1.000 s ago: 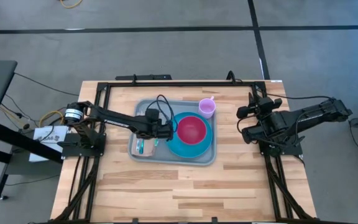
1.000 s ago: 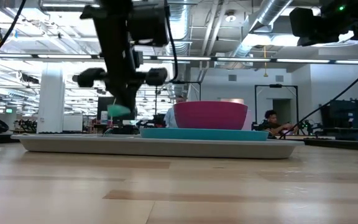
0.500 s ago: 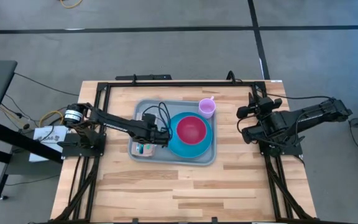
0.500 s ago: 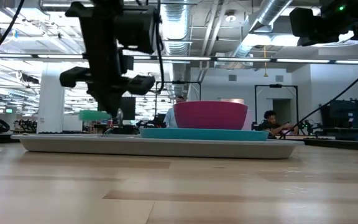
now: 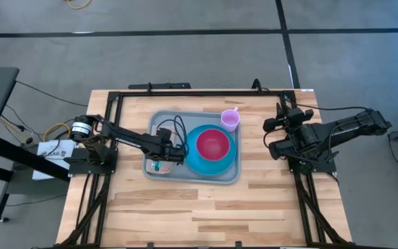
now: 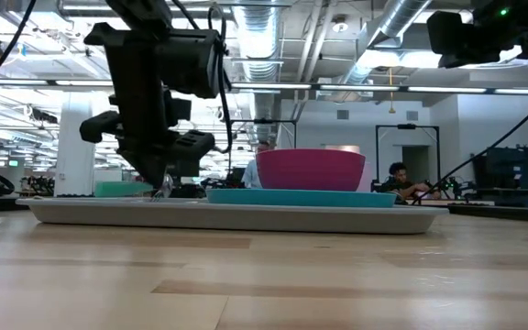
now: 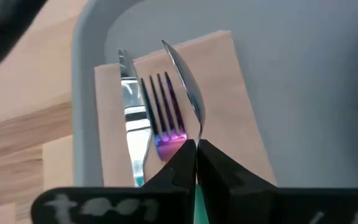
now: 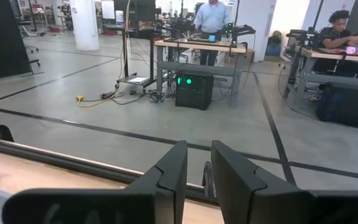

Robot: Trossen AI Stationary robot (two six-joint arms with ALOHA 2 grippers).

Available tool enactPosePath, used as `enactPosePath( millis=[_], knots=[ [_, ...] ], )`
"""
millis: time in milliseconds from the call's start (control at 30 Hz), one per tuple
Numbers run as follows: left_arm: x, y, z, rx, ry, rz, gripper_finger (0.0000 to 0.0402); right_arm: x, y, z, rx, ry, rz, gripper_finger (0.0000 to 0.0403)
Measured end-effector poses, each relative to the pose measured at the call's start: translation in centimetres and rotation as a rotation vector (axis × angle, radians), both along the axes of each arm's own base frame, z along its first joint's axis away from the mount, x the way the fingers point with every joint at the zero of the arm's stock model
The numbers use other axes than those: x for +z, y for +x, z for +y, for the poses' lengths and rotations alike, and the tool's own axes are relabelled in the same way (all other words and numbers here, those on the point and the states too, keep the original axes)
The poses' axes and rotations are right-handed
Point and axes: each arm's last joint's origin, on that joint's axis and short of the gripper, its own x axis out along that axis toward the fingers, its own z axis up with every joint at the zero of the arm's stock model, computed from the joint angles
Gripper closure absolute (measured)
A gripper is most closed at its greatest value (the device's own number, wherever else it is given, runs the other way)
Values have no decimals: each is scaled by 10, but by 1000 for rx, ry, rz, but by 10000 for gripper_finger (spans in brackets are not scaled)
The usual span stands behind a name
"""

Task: Set up tray
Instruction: Put the blue spoon on the brown napkin to the right of the fork

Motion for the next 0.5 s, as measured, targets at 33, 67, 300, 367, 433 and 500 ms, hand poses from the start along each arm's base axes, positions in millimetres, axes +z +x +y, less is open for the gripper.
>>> enactPosePath(
  millis=[33, 67, 300, 367, 433, 500],
  knots=[
    [-1, 0, 0, -3, 0, -6, 401, 0, 0, 0, 0, 0, 0, 336],
    [-2, 1, 0, -4, 0, -17, 401, 0, 0, 0, 0, 0, 0, 336],
    [-12, -6, 1, 23, -3, -19, 401, 0, 0, 0, 0, 0, 0, 336],
    [-14, -8, 2, 32, -2, -16, 401, 0, 0, 0, 0, 0, 0, 336],
    [-14, -9, 2, 33, 0, -14, 401, 0, 0, 0, 0, 0, 0, 336],
    [-14, -8, 2, 28, 1, -18, 401, 0, 0, 0, 0, 0, 0, 336]
  ],
)
